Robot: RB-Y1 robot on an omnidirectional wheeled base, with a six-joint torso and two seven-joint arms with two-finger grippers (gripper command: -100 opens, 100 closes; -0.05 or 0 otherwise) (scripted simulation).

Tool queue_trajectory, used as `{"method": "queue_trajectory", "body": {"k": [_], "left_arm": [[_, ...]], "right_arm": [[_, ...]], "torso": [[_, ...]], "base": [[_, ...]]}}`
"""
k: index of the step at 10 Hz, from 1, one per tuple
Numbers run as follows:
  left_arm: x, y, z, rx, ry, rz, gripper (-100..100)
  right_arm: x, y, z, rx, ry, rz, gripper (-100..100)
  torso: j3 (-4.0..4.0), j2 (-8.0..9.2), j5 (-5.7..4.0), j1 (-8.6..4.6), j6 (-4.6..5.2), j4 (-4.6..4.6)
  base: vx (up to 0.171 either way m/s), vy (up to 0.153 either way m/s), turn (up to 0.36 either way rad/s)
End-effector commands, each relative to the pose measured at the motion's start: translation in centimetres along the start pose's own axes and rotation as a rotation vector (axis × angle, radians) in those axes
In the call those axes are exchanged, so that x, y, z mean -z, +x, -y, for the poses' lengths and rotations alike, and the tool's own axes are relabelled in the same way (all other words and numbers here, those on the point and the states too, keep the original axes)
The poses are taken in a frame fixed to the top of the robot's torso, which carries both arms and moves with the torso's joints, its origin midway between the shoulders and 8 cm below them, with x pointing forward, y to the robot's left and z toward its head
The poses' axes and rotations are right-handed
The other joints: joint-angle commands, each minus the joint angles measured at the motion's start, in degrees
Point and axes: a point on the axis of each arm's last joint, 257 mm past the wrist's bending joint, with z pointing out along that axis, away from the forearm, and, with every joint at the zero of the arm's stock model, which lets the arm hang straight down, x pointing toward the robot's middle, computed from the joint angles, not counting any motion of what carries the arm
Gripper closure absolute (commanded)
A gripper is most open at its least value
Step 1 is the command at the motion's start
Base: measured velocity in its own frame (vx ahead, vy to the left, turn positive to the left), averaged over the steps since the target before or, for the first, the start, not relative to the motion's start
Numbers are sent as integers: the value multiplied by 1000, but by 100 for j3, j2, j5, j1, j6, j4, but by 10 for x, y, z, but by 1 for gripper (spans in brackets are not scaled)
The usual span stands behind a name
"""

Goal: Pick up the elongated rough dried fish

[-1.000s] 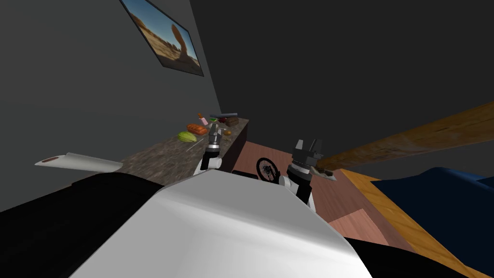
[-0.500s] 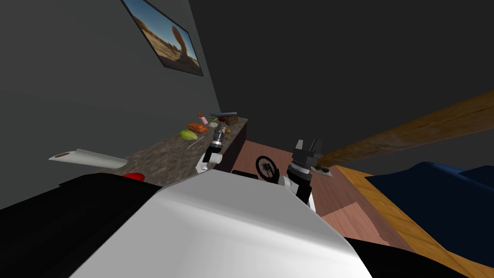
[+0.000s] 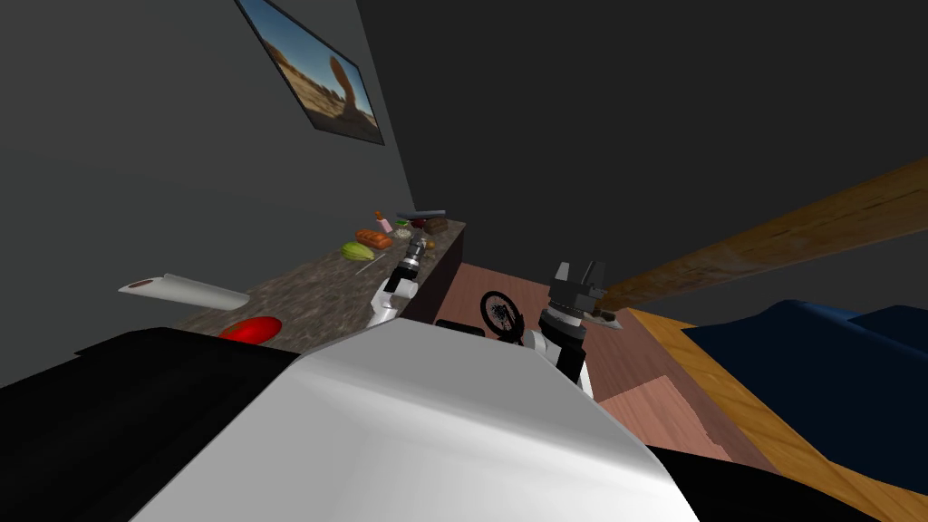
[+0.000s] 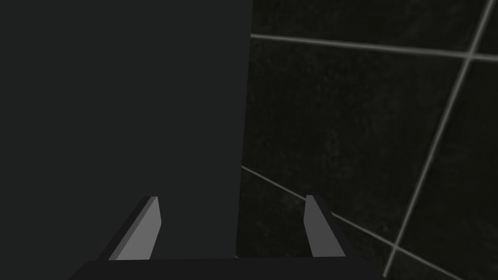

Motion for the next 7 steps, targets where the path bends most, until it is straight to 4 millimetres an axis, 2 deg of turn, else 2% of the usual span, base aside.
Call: {"method": "queue_trajectory", "body": {"k": [1,2,3,6,7], "left_arm": [[-7,4,-6,-6,-20,-13,-100],[-18,5,-17,-21,-50,-32,-100],[-19,6,-19,-21,-60,-35,-100],[-41,5,-46,-58,-138,-70,-100],[-43,7,-48,-58,-152,-75,-100]], "right_arm": [[0,0,0,0,0,0,0],[0,0,0,0,0,0,0],[0,0,0,0,0,0,0],[0,0,0,0,0,0,0],[0,0,0,0,0,0,0]], "torso": [[0,0,0,0,0,0],[-2,-5,0,-1,0,-1],[-3,-5,0,-1,0,-1],[-4,-8,0,1,-1,-1],[-6,-10,1,4,-1,-2]], "base": [[-38,2,-1],[-41,-1,5],[-34,0,0],[-34,7,4],[-23,7,1]]}}
